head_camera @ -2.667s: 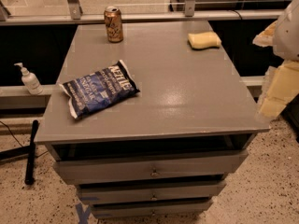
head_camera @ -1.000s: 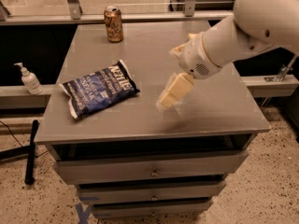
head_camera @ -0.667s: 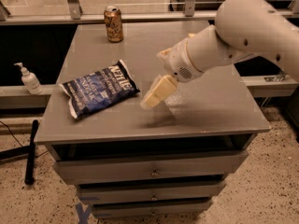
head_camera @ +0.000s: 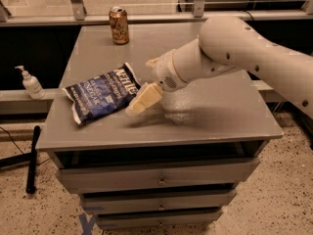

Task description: Pick blue chip bag

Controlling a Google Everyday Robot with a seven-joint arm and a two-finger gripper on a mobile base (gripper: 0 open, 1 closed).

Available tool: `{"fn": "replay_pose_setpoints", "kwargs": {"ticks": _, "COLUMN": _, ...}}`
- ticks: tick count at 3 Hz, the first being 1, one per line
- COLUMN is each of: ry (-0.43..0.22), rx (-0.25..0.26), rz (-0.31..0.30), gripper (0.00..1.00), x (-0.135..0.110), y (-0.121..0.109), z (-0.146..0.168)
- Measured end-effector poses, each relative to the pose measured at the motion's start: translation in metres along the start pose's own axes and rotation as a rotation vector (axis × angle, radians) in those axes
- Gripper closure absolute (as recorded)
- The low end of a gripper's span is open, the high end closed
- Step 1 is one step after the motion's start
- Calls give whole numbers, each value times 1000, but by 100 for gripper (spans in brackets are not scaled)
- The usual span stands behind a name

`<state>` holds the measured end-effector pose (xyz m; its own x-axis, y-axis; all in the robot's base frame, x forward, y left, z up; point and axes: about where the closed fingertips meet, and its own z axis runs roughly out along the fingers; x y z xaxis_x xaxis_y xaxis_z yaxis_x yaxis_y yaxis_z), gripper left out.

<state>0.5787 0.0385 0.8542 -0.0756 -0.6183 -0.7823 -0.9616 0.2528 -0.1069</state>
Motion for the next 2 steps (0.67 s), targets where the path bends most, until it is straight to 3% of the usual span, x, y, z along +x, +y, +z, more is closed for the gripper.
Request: {"fn": "replay_pose_setpoints", "kwargs": {"ticks": 2, "ry": -71, "rx": -20, "rz": 22, "gripper": 41, "x": -15, "y": 6, "z": 27}}
